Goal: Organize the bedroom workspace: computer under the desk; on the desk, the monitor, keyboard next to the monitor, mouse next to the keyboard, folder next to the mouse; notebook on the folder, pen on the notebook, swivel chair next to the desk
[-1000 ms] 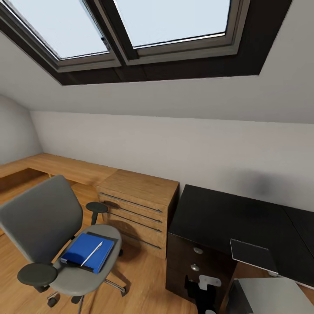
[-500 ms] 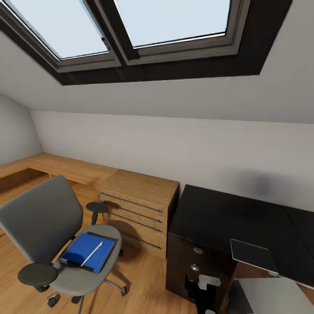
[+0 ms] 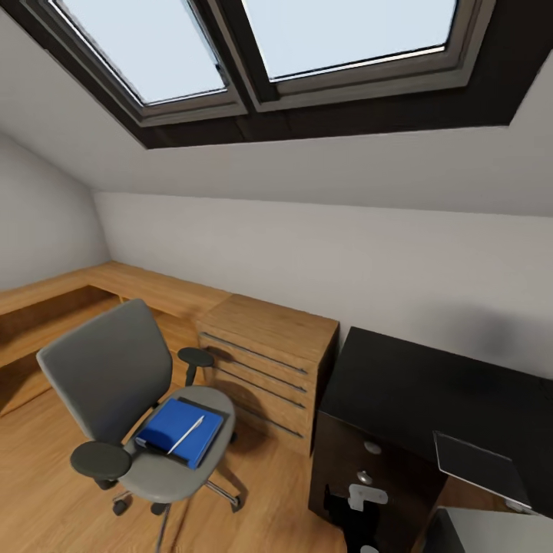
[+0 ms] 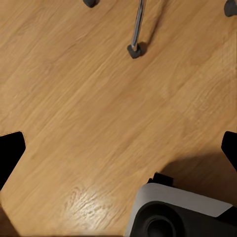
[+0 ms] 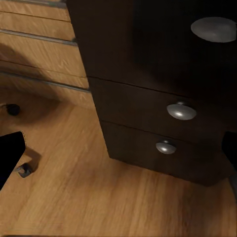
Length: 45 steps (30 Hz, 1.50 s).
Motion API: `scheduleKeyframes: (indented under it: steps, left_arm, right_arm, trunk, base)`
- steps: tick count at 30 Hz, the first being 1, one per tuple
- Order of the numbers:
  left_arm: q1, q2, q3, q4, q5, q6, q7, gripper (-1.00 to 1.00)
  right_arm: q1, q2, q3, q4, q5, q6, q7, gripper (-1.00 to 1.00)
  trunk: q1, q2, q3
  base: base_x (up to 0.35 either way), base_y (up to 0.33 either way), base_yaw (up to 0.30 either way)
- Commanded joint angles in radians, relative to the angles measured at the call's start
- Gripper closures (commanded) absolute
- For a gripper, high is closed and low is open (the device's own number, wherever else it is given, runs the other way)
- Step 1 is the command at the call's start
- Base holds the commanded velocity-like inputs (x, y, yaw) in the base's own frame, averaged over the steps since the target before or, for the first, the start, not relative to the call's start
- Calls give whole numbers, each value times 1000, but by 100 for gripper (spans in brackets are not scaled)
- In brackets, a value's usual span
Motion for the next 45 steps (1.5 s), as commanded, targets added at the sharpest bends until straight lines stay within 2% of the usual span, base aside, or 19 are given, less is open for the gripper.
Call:
scheduleKeyframes:
  steps: [1, 8, 21, 25, 45]
  left_arm:
    - [-1, 0, -9, 1, 5, -2, 6, -100]
    - [-1, 0, -9, 1, 5, -2, 6, -100]
    - [-1, 0, -9, 1, 5, -2, 6, -100]
    - [-1, 0, -9, 1, 5, -2, 6, -100]
    - [-1, -4, -7, 1, 4, -2, 5, -100]
  right_arm:
    - [-1, 0, 9, 0, -6, -2, -5, -100]
    - [-1, 0, 9, 0, -8, -2, -4, -100]
    - [-1, 0, 9, 0, -8, -2, 7, -100]
    - [-1, 0, 9, 0, -8, -23, 7, -100]
    - [-1, 0, 9, 1, -7, -25, 7, -100]
  trunk:
    - [0, -1, -3]
    - [0, -1, -10]
    - [0, -1, -11]
    - [0, -1, -12]
    - [0, -1, -26]
  base:
    - [0, 0, 194]
    - [0, 0, 129]
    - [0, 0, 10]
    - [0, 0, 258]
    - [10, 13, 252]
